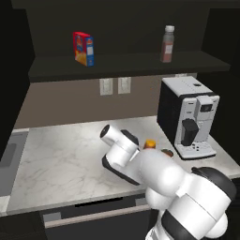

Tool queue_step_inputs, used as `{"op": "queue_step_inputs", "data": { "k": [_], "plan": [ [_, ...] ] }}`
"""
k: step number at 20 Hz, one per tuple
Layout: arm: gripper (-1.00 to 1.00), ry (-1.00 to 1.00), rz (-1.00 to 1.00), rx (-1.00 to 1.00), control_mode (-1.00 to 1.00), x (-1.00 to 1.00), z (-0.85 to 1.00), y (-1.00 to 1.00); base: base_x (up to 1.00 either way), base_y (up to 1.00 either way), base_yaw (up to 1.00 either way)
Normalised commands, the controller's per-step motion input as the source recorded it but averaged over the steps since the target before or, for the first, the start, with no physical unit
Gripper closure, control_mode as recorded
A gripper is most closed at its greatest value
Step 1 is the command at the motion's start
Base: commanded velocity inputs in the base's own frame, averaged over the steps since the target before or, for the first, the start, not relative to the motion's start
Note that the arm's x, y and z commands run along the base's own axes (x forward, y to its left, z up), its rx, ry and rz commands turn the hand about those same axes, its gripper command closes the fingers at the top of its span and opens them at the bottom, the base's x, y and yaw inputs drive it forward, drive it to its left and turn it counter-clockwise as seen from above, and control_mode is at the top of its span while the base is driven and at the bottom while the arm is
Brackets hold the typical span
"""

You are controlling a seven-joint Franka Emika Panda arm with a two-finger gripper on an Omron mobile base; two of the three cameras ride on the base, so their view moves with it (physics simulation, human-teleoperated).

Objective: Pick the cinnamon and honey bottle from the cabinet and place them next to the mug.

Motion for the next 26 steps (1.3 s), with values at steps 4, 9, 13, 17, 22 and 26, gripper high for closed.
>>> {"op": "queue_step_inputs", "data": {
  "k": [4,9,13,17,22,26],
  "plan": [
    [1.00,-0.04,-0.04,-0.02,-1.00,0.00,-0.12,0.00,0.00,0.00,0.00],
    [1.00,-0.02,-0.04,-0.04,-1.00,0.00,-0.14,0.00,0.00,0.00,0.00],
    [1.00,-0.02,-0.03,-0.04,-1.00,0.00,-0.09,0.00,0.00,0.00,0.00],
    [1.00,-0.01,-0.02,-0.04,-1.00,0.00,-0.02,0.00,0.00,0.00,0.00],
    [1.00,0.00,0.00,-0.04,-1.00,0.02,0.00,0.00,0.00,0.00,0.00],
    [1.00,0.00,0.00,-0.01,-1.00,0.06,0.00,0.00,0.00,0.00,0.00]
  ]
}}
